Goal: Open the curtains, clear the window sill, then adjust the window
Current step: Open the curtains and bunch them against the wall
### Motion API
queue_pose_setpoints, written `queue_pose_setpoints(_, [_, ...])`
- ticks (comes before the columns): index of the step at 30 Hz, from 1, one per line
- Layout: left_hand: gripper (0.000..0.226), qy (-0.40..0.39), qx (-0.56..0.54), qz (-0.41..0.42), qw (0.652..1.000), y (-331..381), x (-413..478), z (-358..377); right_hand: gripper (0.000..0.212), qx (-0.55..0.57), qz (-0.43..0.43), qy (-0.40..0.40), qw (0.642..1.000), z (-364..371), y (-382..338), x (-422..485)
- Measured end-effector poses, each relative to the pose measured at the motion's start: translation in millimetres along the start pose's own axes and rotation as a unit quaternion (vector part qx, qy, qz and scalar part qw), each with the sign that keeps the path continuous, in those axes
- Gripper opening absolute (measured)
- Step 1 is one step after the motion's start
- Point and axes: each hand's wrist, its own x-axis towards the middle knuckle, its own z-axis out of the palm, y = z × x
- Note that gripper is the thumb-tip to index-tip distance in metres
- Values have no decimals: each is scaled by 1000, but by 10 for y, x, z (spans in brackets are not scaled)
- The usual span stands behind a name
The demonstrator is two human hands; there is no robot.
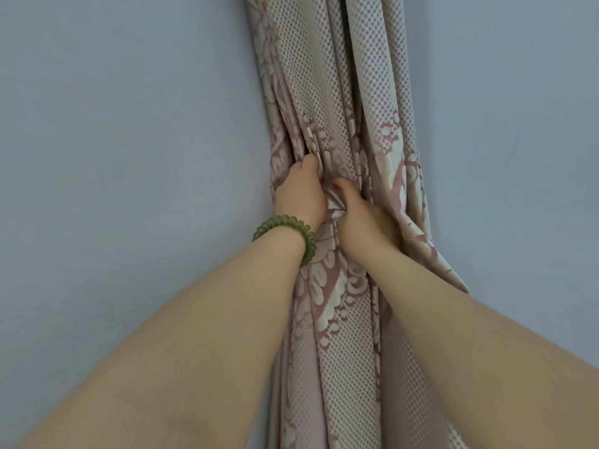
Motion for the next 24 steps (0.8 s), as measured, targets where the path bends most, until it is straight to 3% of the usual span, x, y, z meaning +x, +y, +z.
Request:
queue_pose_setpoints(7, [13,-43,-24,-21,999,-100,-217,-227,52,-80,4,-13,997,124,-58,-241])
queue_pose_setpoints(14, [5,-97,-43,-75,991,-43,-564,-785,44,34,-3,-55,998,-6,-399,-612])
queue_pose_setpoints(16, [23,-107,-30,-89,990,-23,-722,-897,44,24,-13,-55,998,-80,-470,-726])
queue_pose_setpoints(21, [47,-23,75,-139,987,145,-1186,-1166,49,-61,-59,-39,996,-174,-595,-1048])
queue_pose_setpoints(24, [34,20,167,-167,972,318,-1402,-1381,51,-122,-86,-1,989,-228,-714,-1257])
